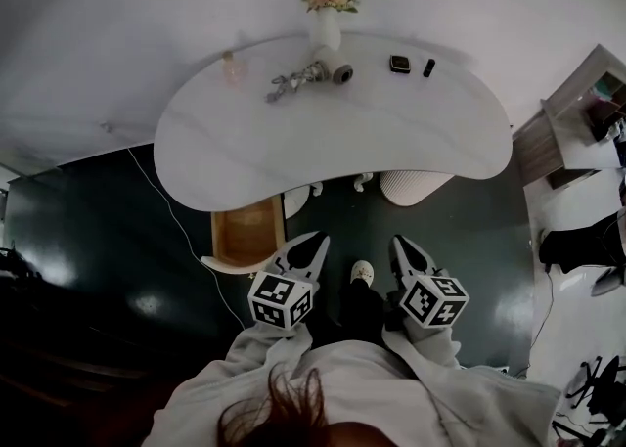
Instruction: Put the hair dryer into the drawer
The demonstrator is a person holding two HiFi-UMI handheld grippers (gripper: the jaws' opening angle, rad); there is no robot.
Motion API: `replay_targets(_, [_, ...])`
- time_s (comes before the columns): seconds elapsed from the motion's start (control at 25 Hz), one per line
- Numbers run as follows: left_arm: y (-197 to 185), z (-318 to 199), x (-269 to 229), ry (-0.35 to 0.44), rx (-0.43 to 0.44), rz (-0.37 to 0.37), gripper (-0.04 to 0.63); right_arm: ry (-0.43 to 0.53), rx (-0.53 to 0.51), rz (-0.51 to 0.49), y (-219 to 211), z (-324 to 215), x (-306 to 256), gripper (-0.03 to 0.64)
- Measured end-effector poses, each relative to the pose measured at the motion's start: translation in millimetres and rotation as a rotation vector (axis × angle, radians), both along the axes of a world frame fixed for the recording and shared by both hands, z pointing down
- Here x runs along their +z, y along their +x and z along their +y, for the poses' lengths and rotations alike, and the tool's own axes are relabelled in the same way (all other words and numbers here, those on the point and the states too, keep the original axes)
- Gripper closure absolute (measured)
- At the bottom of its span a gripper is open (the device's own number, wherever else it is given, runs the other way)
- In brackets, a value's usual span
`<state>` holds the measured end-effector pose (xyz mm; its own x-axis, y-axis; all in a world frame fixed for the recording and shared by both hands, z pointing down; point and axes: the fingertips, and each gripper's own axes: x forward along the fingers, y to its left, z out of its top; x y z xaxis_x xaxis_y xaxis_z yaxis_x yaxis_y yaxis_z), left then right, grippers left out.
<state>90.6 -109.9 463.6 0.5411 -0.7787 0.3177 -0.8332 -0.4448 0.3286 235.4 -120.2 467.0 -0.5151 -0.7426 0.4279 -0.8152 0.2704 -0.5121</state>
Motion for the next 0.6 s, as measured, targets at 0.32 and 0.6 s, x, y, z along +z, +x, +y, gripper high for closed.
replay_targets(0.32, [25.3, -49.3, 1.9, -0.008, -0.029, 0.015, 0.563, -0.014, -0.032, -0.004, 22.3, -53.5, 3.9, 0.568])
replay_targets(0.6, [36.8, -88.8, 5.1, -0.008, -0.093, 0.035, 0.563, -0.002, -0.079, 0.005, 37.8, -98.7, 4.3, 0.568])
